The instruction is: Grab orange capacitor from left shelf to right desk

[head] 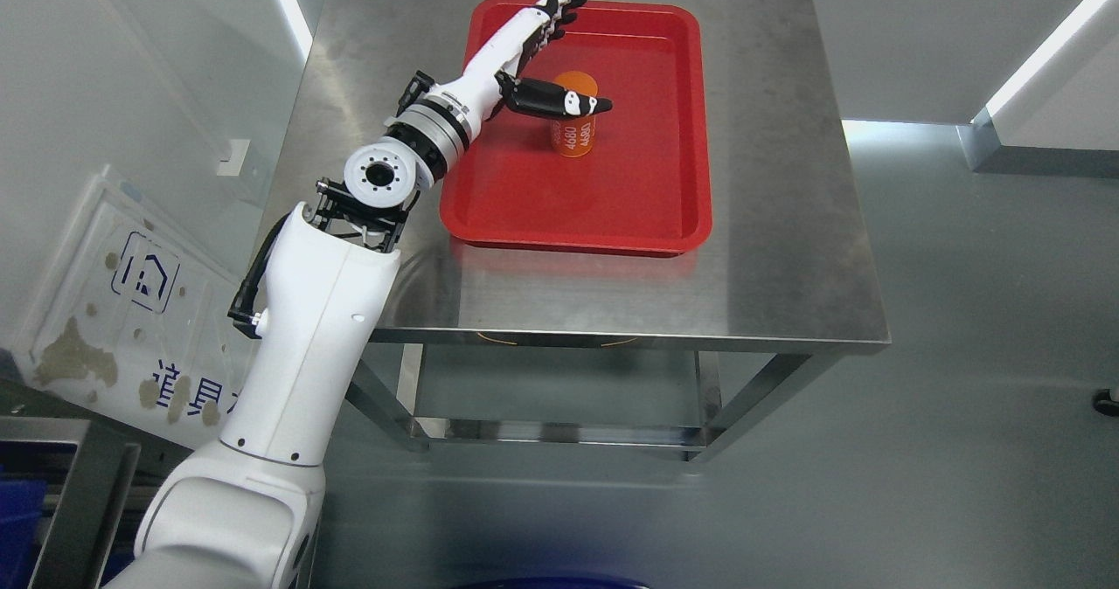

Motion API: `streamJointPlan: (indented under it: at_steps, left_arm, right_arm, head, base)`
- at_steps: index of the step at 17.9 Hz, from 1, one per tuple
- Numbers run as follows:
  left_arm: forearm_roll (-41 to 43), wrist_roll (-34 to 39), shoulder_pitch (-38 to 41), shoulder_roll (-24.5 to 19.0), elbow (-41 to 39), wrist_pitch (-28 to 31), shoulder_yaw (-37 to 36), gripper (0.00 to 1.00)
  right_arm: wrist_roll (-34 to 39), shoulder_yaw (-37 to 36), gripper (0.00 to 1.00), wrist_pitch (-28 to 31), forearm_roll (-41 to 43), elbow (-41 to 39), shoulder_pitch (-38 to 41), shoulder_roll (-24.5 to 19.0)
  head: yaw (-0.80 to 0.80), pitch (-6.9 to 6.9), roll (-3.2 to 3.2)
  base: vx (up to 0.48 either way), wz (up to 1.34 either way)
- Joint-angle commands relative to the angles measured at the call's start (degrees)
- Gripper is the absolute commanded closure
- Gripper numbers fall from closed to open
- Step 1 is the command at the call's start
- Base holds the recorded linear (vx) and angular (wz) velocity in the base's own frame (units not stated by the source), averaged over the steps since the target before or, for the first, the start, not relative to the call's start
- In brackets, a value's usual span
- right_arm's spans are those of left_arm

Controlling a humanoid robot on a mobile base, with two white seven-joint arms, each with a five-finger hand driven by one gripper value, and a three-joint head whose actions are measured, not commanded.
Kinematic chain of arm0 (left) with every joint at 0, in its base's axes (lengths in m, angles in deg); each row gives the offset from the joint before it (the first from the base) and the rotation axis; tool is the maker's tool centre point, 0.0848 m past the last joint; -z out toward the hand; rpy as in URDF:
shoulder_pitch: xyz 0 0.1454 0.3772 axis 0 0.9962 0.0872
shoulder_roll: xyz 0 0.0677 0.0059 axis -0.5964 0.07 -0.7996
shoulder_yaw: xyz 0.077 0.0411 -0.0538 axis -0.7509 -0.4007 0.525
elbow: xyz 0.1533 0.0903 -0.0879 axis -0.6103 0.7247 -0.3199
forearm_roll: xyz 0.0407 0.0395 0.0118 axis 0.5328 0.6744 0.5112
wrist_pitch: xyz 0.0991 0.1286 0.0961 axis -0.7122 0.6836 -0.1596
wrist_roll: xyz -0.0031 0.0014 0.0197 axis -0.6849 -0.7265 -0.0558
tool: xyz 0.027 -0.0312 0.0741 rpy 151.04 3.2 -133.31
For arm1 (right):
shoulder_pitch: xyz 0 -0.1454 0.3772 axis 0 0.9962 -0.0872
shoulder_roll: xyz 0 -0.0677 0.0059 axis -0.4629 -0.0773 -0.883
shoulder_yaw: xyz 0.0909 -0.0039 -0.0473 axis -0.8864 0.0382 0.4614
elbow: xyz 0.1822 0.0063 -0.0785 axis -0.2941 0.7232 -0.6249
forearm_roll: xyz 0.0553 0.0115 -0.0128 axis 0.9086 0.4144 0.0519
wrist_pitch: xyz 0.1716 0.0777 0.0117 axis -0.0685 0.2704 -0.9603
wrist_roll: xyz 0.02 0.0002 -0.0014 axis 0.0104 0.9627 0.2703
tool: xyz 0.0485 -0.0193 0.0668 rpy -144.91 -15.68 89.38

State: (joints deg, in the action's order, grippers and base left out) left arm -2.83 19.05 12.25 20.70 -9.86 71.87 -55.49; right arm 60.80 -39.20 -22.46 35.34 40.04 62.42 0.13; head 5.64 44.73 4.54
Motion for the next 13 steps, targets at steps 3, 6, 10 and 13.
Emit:
streamJointPlan:
  at_steps: [3,6,10,13]
  left_arm:
    - [-3.73,17.09,-4.84,-1.0,-1.27,-3.83,18.39,0.0]
    - [-10.69,26.33,6.81,-1.0,-4.14,-11.28,13.33,0.0]
    - [-10.78,22.28,14.32,-1.0,-8.11,-13.15,12.51,0.0]
    - [-10.87,21.92,15.46,-1.0,-8.73,-11.41,11.03,0.0]
  right_arm:
    - [0.04,-0.61,0.0,0.02,0.0,-1.93,0.09,1.0]
    - [0.04,-0.61,0.0,-0.07,0.0,-1.93,0.09,1.0]
    - [0.04,-0.61,0.0,0.02,0.0,-1.93,0.09,1.0]
    - [0.04,-0.61,0.0,0.02,0.0,-1.93,0.09,1.0]
  head:
    - [0.0,0.0,0.0]
    - [0.0,0.0,0.0]
    - [0.0,0.01,0.0]
    - [0.0,0.01,0.0]
  base:
    - [0.0,0.0]
    - [0.0,0.0]
    - [0.0,0.0]
    - [0.0,0.0]
